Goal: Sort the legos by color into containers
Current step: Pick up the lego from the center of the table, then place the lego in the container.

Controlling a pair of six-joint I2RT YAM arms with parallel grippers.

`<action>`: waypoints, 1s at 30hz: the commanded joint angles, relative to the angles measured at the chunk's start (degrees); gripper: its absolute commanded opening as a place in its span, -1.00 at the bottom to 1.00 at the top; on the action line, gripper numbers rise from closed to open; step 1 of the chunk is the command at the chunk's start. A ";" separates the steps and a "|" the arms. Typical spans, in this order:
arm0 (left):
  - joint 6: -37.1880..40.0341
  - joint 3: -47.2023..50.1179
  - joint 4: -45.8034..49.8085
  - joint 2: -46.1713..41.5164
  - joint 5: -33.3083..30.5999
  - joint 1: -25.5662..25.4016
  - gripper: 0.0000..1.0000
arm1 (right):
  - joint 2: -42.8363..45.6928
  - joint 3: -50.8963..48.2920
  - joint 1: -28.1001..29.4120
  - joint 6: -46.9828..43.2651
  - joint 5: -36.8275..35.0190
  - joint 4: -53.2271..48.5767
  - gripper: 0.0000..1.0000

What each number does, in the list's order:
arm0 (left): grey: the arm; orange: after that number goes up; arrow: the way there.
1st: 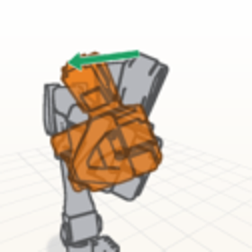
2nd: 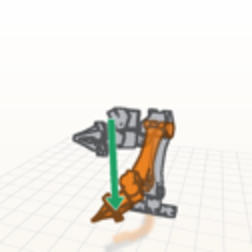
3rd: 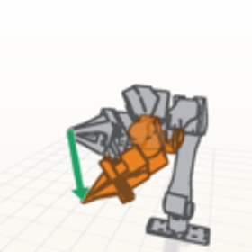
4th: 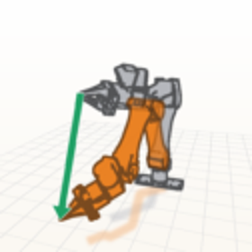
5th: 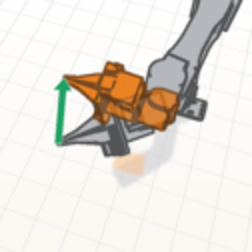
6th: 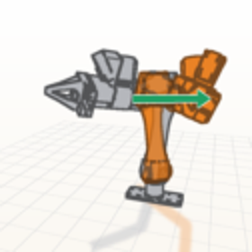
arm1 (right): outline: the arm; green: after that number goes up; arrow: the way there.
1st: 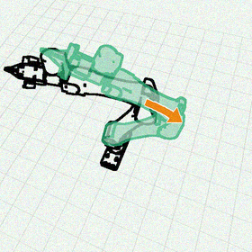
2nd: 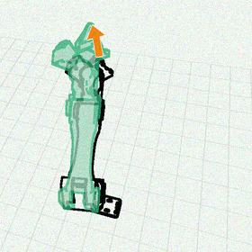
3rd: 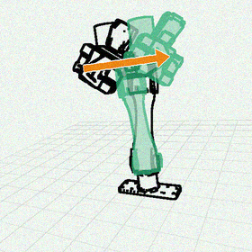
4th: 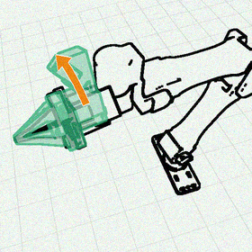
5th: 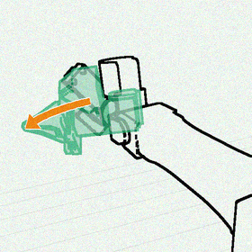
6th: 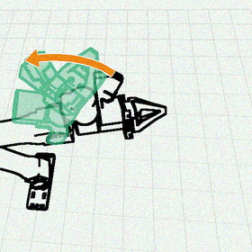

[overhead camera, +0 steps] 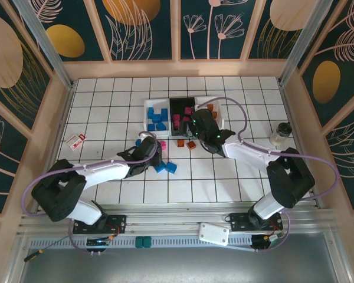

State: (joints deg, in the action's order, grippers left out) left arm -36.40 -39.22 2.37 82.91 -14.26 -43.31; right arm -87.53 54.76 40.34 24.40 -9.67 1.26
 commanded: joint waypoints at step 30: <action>5.95 -48.60 2.08 25.41 10.19 6.92 0.57 | 9.46 -16.55 7.71 6.08 1.90 7.77 0.34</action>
State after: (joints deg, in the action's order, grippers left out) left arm -29.74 -89.80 7.14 116.38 -7.25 -36.51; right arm -76.23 36.38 47.22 29.15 -9.43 5.28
